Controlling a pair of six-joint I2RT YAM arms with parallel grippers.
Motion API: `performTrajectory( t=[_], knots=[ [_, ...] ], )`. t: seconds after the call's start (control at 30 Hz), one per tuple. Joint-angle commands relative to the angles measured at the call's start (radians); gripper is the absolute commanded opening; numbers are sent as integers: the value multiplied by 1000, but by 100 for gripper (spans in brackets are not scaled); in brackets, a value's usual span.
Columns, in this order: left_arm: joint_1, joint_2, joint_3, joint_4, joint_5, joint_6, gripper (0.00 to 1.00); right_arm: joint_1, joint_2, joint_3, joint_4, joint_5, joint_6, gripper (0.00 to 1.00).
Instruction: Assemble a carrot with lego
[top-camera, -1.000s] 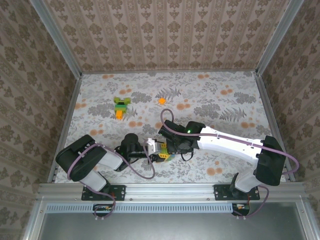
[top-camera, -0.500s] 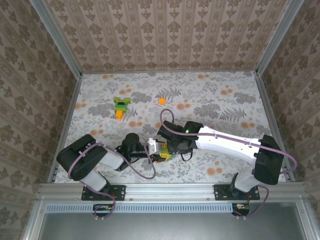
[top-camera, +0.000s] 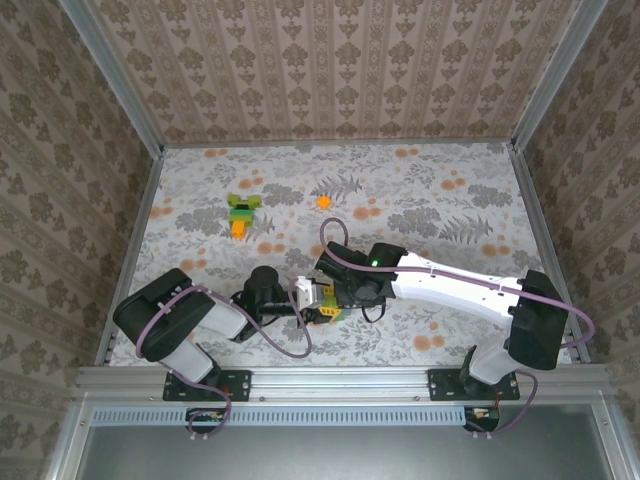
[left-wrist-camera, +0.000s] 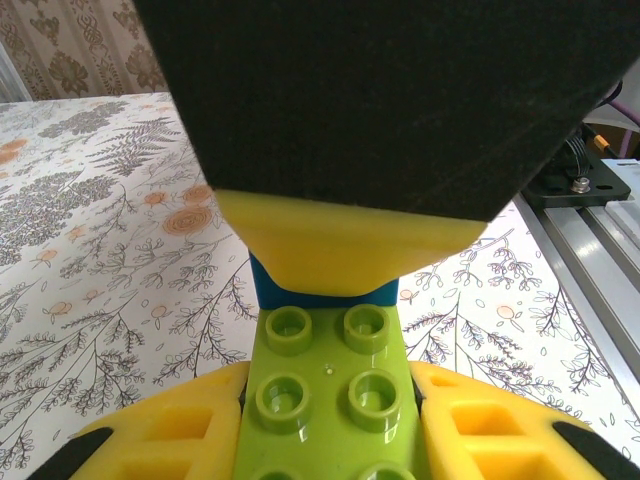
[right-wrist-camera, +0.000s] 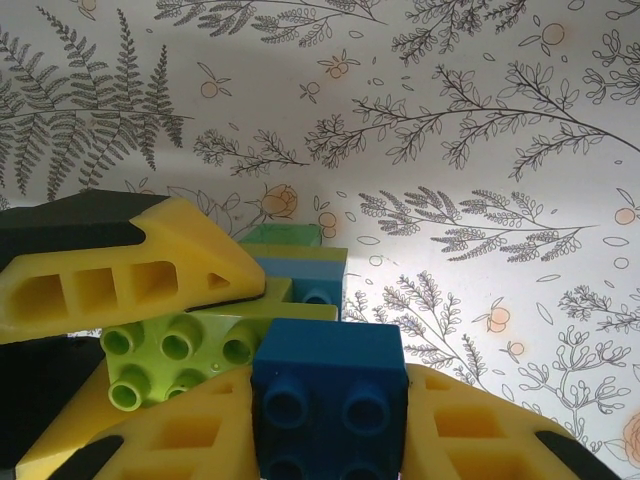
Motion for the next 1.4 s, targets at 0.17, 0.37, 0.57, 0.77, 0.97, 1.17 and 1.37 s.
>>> performTrajectory(
  t=[0.17, 0.37, 0.57, 0.77, 0.97, 1.17, 1.37],
  knots=[
    [4, 39, -17, -147, -73, 43, 24, 3, 35, -59, 4, -96, -61, 40],
    [4, 39, -15, -149, -73, 44, 24, 0, 18, -40, 3, -90, -78, 54],
    [4, 39, -14, -152, -76, 45, 24, -7, -12, -41, 11, -94, -82, 62],
    [4, 40, -10, -155, -80, 43, 28, -23, -67, -24, -19, -69, -93, 65],
    [4, 38, -10, -159, -91, 42, 33, -37, -129, 6, -65, -41, -114, 65],
    [5, 32, -12, -156, -89, 36, 48, -44, -170, 32, -159, -1, -136, 65],
    [10, -15, -32, -141, -70, 13, 70, -45, -176, -16, -164, -13, -137, 65]
  ],
)
